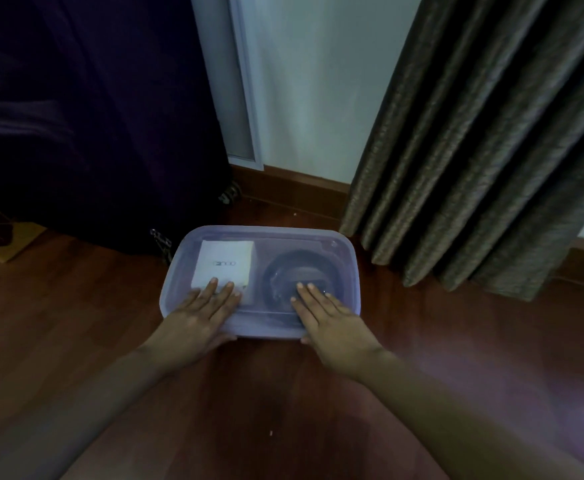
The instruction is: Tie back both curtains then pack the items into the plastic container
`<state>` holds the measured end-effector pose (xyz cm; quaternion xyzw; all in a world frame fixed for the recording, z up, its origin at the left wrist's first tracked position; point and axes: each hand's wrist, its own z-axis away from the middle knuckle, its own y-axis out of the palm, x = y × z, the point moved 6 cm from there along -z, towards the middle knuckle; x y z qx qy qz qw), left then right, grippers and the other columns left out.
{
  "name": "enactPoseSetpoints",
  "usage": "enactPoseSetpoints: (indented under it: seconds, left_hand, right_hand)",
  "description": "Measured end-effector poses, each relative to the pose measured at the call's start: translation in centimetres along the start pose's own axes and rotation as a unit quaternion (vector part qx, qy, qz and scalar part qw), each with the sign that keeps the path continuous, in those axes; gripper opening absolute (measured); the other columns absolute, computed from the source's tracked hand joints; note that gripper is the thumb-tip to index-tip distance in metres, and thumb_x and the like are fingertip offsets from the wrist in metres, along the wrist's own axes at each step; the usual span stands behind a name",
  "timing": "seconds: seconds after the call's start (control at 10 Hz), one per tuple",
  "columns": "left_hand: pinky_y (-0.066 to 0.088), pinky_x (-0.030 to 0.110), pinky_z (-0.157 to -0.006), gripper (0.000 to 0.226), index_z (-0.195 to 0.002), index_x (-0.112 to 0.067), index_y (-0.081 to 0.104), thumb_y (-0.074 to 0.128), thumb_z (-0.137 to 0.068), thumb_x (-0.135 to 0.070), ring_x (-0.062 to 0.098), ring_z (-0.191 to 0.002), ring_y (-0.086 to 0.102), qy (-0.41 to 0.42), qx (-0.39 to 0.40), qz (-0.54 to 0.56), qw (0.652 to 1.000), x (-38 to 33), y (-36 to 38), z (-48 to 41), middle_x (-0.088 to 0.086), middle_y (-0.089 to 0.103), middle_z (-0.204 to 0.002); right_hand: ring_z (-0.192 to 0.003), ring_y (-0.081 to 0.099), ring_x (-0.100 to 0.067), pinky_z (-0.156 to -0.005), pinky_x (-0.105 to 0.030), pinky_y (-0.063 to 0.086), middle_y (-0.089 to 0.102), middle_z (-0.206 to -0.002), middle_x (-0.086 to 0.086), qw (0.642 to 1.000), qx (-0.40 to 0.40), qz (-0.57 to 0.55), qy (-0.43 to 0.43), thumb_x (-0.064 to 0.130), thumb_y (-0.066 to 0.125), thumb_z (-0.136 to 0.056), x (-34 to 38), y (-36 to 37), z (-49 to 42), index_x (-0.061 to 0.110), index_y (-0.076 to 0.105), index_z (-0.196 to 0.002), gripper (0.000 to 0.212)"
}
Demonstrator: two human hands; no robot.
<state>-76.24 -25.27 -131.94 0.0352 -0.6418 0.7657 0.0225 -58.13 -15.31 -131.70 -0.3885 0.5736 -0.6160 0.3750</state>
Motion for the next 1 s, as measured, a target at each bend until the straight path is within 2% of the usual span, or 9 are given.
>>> enactPoseSetpoints:
  seconds: [0.1, 0.2, 0.3, 0.4, 0.6, 0.9, 1.0]
  left_hand:
    - [0.051, 0.051, -0.088, 0.067, -0.148, -0.010, 0.015, 0.007, -0.096, -0.053, 0.034, -0.120, 0.054, -0.003, 0.015, -0.013, 1.000, 1.3, -0.4, -1.5, 0.015, 0.056, -0.132]
    - [0.050, 0.049, -0.091, 0.071, -0.148, -0.013, 0.012, 0.027, -0.091, -0.052, 0.032, -0.124, 0.052, -0.003, 0.024, -0.012, 1.000, 2.3, -1.6, -4.5, 0.012, 0.052, -0.138]
    - [0.035, 0.049, -0.107, 0.072, -0.149, -0.016, 0.005, 0.038, -0.092, -0.046, 0.030, -0.140, 0.029, -0.004, 0.016, -0.020, 1.000, 2.1, -2.4, -6.6, 0.009, 0.026, -0.154]
    - [0.014, 0.045, -0.118, 0.074, -0.148, -0.021, -0.008, 0.039, -0.096, -0.042, 0.021, -0.147, -0.001, -0.020, 0.053, -0.049, 0.997, 2.4, -2.2, -9.0, 0.001, -0.009, -0.158]
    - [0.009, 0.043, -0.120, 0.072, -0.147, -0.021, -0.013, 0.035, -0.097, -0.042, 0.019, -0.146, -0.006, -0.032, 0.060, -0.046, 0.997, 3.4, -2.5, -11.8, -0.002, -0.013, -0.158]
    - [0.010, 0.047, -0.119, 0.075, -0.148, -0.021, -0.011, 0.038, -0.096, -0.043, 0.019, -0.146, -0.006, -0.051, 0.095, -0.032, 0.994, 3.9, -3.1, -13.3, -0.002, -0.012, -0.159]
    - [0.003, 0.044, -0.120, 0.078, -0.147, -0.015, -0.013, 0.035, -0.095, -0.047, 0.020, -0.146, -0.009, -0.060, 0.088, -0.069, 0.992, 3.1, -4.0, -13.2, 0.003, -0.014, -0.158]
  right_hand:
    - [-0.116, 0.060, -0.022, -0.092, -0.034, 0.049, 0.062, -0.127, -0.011, 1.000, 0.011, 0.005, 0.005, 0.046, 0.080, -0.061, -0.4, -0.2, -1.0, 0.011, 0.062, -0.120, 0.071]
    - [-0.113, 0.062, -0.023, -0.088, -0.034, 0.051, 0.063, -0.124, -0.012, 0.998, 0.002, 0.002, 0.057, 0.044, 0.083, -0.057, -1.5, -0.8, -2.3, 0.008, 0.064, -0.118, 0.073]
    - [-0.128, 0.048, -0.027, -0.101, -0.038, 0.042, 0.047, -0.140, -0.016, 0.996, -0.007, -0.011, 0.084, 0.038, 0.074, -0.073, -2.4, -1.4, -3.2, 0.003, 0.050, -0.132, 0.072]
    - [-0.146, -0.002, -0.023, -0.118, -0.034, 0.005, -0.006, -0.158, -0.009, 0.997, 0.031, -0.009, 0.077, 0.030, 0.034, -0.100, -4.0, -1.4, -4.4, 0.008, -0.001, -0.148, 0.063]
    - [-0.146, -0.009, -0.019, -0.117, -0.031, -0.002, -0.011, -0.158, -0.008, 0.993, 0.055, -0.019, 0.105, 0.030, 0.031, -0.100, -5.9, -1.4, -6.3, 0.010, -0.007, -0.148, 0.064]
    - [-0.146, -0.010, -0.021, -0.118, -0.033, -0.002, -0.012, -0.158, -0.008, 0.991, 0.065, -0.040, 0.108, 0.029, 0.032, -0.100, -7.0, -1.6, -7.6, 0.009, -0.005, -0.148, 0.064]
    - [-0.146, -0.012, -0.022, -0.118, -0.035, -0.003, -0.016, -0.157, -0.010, 0.992, 0.077, -0.015, 0.101, 0.032, 0.027, -0.101, -6.9, -2.3, -7.8, 0.007, -0.011, -0.147, 0.065]
